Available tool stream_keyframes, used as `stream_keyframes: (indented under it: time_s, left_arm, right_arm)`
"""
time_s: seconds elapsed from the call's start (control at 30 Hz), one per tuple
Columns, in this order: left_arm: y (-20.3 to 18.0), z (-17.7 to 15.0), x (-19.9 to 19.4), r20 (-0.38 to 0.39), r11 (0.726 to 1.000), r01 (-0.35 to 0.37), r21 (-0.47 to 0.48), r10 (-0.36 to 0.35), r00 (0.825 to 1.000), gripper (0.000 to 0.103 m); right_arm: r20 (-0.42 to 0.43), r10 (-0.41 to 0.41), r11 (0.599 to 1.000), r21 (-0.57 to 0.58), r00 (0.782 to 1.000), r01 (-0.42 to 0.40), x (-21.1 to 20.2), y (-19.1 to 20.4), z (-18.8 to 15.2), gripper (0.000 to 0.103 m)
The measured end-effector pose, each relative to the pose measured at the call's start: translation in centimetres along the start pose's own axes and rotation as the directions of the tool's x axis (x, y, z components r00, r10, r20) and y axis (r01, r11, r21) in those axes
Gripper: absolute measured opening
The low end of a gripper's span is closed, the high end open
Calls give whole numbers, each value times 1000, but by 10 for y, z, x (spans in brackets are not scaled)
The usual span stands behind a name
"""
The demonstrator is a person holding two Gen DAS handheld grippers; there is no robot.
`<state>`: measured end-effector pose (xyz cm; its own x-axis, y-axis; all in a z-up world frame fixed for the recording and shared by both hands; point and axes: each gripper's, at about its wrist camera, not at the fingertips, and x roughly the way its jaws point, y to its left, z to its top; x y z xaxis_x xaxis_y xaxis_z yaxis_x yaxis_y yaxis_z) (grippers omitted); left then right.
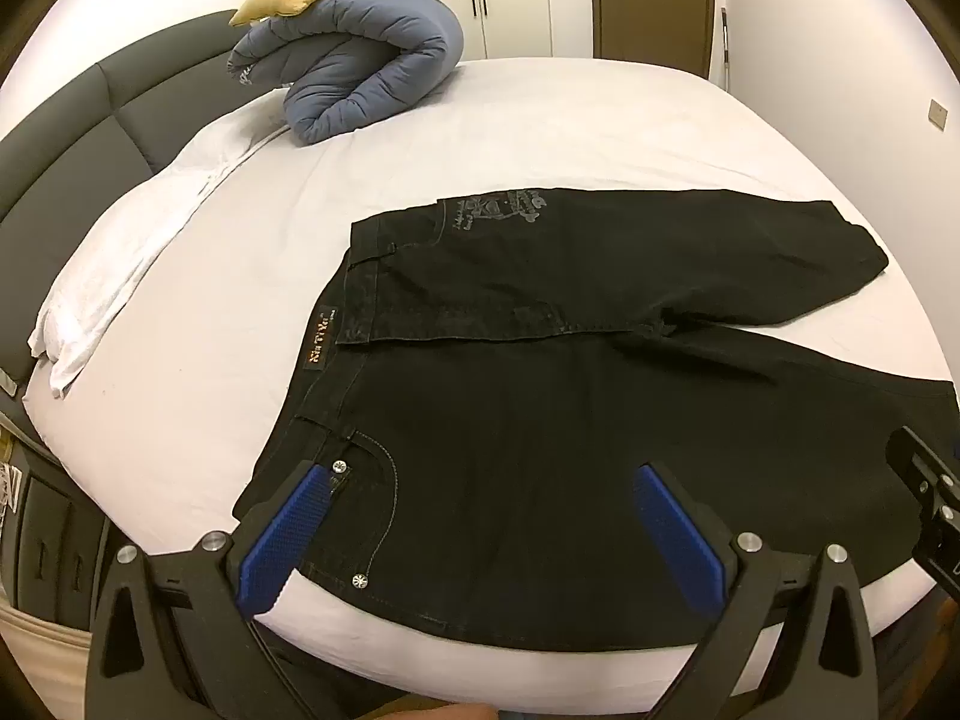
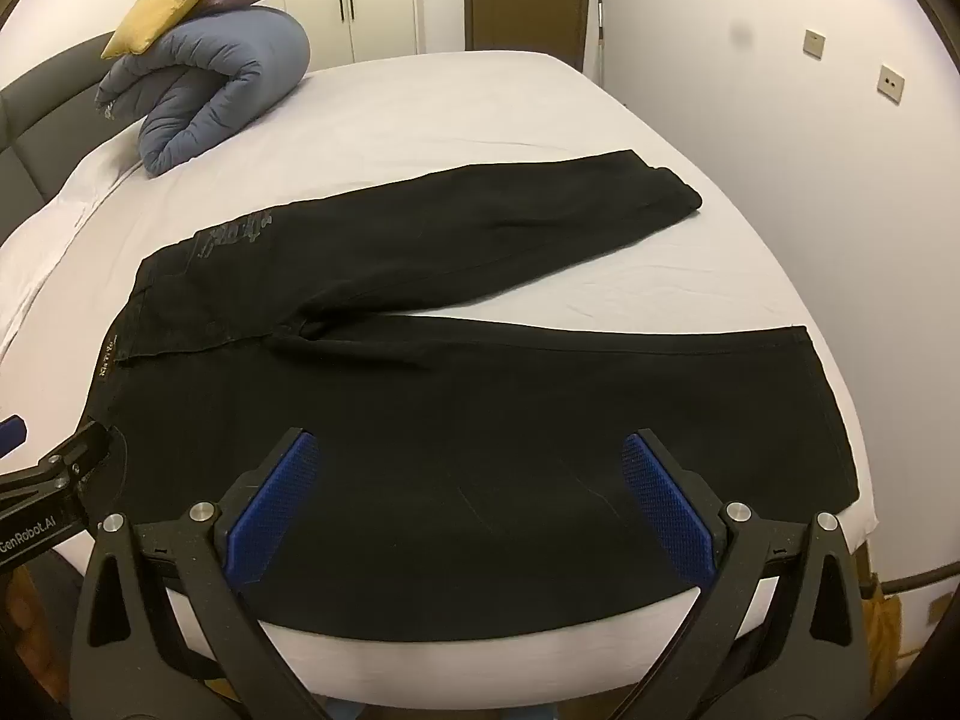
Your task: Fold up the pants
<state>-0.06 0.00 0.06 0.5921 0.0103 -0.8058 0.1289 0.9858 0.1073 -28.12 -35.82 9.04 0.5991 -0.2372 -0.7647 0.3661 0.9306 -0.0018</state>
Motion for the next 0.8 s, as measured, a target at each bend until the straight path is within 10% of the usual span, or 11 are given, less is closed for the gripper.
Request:
stream_keyframes:
  time_s: [0.8]
  left_arm:
    - [-2,-1,-6,17,1000,-30,0,30,999,103]
  right_arm:
    - [-18,-2,1000,-11,1000,2,5,2,-3,103]
